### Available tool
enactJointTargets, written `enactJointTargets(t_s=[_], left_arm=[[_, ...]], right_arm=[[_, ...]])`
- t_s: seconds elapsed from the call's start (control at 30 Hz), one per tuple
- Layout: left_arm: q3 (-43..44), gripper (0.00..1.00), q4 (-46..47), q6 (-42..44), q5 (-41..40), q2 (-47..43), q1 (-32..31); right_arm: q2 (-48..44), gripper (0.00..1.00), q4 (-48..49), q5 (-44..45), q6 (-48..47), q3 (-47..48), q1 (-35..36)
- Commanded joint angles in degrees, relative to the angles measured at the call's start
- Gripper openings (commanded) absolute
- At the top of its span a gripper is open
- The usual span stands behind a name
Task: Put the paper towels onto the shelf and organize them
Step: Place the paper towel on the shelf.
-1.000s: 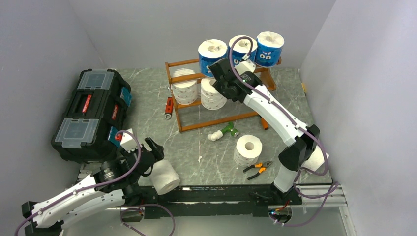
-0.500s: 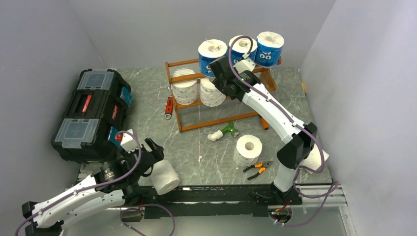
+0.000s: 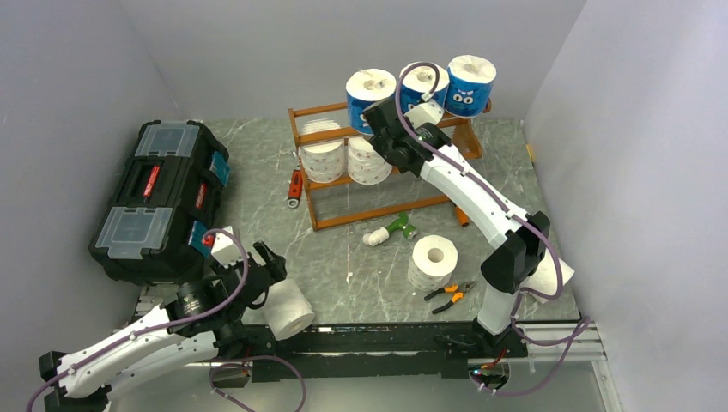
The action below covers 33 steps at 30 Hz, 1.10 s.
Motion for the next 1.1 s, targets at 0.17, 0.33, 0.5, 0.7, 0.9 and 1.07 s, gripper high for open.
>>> enactJointTargets(t_s=[0.17, 0.33, 0.5, 0.7, 0.9, 1.07], left_arm=[[-0.2, 0.89, 1.1, -0.4, -0.2, -0.4, -0.1], [-0.2, 0.89, 1.4, -0.2, -0.1, -0.2, -0.1], [-0.2, 0.89, 1.7, -0.2, 0.2, 0.1, -0.1], [-0.1, 0.89, 1.7, -0.1, 0.2, 0.0, -0.1], [-0.3, 0.89, 2.2, 0.0, 0.5, 0.1, -0.1], [-0.2, 0.89, 2.4, 0.1, 0.7, 0.3, -0.1]], right_arm=[[1.3, 0.01, 2.4, 0.5, 0.9, 1.9, -0.2], [0.7, 0.17, 2.2, -0.5, -0.1, 1.2, -0.2], [0.4, 0.24, 1.4, -0.9, -0.4, 1.2, -0.3], [0.1, 0.32, 0.0, -1.4, -0.7, 1.1, -0.2], [-0.7, 0.45, -0.9, -1.9, -1.1, 0.1, -0.2], [-1.1, 0.57, -1.6, -2.1, -1.5, -0.3, -0.3]])
